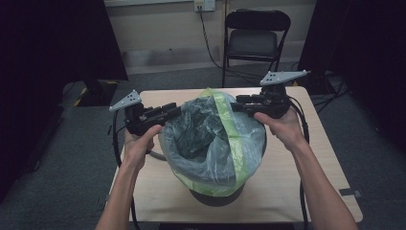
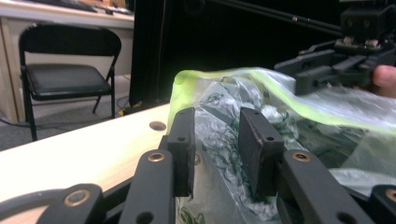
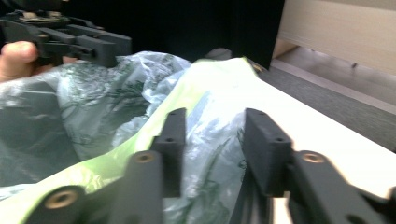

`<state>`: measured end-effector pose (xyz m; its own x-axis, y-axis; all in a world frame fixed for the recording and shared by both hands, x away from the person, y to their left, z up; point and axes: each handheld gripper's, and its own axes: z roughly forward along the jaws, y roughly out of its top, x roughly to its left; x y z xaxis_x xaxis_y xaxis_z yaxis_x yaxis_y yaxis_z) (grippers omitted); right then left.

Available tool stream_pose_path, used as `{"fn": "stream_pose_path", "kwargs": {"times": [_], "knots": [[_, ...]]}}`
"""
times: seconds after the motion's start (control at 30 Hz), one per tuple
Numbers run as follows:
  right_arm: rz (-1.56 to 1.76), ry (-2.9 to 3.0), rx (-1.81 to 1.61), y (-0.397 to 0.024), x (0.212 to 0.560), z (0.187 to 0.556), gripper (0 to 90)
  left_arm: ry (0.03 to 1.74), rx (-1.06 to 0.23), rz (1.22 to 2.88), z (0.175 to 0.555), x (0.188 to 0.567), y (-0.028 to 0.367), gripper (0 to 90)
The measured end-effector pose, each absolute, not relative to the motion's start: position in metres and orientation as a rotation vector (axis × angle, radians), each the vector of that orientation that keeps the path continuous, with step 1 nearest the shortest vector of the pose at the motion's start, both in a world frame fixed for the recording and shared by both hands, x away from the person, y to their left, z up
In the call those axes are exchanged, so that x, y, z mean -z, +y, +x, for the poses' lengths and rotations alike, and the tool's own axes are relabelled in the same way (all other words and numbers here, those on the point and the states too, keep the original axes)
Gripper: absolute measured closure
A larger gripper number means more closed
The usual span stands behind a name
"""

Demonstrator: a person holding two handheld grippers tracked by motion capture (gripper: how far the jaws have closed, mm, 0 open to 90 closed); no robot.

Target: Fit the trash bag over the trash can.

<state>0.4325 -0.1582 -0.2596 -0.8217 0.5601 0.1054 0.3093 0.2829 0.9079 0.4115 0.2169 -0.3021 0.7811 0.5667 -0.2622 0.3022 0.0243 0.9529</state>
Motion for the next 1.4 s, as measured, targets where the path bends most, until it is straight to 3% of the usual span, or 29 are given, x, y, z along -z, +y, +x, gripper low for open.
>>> {"fn": "stream_pose_path", "kwargs": {"times": [0.13,0.23,0.57,0.97,1.1,1.4], "knots": [[0.832,2.31,-1.586,-0.162,0.263,0.439,85.3,0.696,-0.236,1.572,0.403,0.303,0.221,65.9],[0.892,2.232,-1.677,-0.172,0.268,0.443,89.8,0.686,-0.244,1.57,0.395,0.304,0.223,65.6],[1.097,2.082,-1.791,-0.209,0.305,0.46,90.0,0.678,-0.246,1.555,0.389,0.306,0.227,65.5],[1.1,2.188,-1.853,-0.2,0.35,0.455,90.0,0.666,-0.25,1.569,0.386,0.304,0.229,65.4],[1.108,2.132,-1.78,-0.204,0.34,0.455,73.3,0.659,-0.278,1.568,0.39,0.3,0.232,62.7],[1.103,2.021,-1.801,-0.214,0.309,0.465,66.4,0.639,-0.238,1.592,0.426,0.286,0.215,52.2]]}}
